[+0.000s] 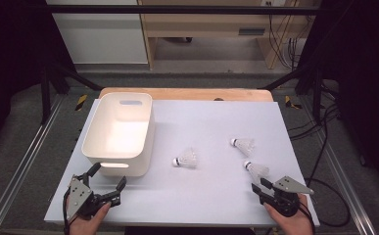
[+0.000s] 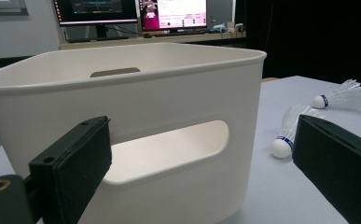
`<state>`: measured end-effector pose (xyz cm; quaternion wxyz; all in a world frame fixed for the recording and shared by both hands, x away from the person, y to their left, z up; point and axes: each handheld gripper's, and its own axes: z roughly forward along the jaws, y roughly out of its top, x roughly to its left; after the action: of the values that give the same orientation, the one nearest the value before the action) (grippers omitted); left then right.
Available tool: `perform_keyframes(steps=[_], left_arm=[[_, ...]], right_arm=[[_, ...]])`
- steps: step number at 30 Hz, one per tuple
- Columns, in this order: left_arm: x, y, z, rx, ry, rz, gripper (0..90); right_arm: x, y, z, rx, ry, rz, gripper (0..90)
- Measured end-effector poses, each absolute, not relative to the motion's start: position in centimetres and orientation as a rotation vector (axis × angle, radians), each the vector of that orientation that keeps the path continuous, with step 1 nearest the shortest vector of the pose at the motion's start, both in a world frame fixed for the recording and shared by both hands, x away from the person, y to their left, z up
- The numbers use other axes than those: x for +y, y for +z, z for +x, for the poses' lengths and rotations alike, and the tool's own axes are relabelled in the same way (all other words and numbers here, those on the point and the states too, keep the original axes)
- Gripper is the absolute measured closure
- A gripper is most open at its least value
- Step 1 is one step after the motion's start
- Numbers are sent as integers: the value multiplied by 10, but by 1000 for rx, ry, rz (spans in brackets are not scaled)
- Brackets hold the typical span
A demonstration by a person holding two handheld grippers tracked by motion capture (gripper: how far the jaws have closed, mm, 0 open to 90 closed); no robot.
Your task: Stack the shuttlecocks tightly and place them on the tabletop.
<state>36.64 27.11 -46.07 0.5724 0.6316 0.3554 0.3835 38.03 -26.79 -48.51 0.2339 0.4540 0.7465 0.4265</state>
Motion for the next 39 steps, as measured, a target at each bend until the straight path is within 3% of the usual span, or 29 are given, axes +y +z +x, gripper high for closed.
perform_keyframes(steps=[11,13,14,15,16,19,28,39], left_arm=[[272,-461,366,836,898,1480,48],[271,-461,366,835,900,1480,48],[271,-461,366,832,902,1483,48],[270,-461,366,829,902,1485,48],[269,-461,367,828,900,1491,48],[269,-462,367,829,901,1498,48],[269,-463,366,835,903,1498,49],[267,-463,367,816,876,1500,32]], right_arm=[[-257,-485,402,2027,1110,1307,583],[-255,-483,406,2027,1100,1303,626],[-256,-481,410,2030,1081,1299,720],[-256,-481,410,2030,1081,1299,720],[-257,-481,412,2040,1073,1292,828],[-259,-481,409,2043,1082,1296,899],[-246,-475,406,2105,1131,1179,900],[-193,-463,443,2251,1176,1008,900]])
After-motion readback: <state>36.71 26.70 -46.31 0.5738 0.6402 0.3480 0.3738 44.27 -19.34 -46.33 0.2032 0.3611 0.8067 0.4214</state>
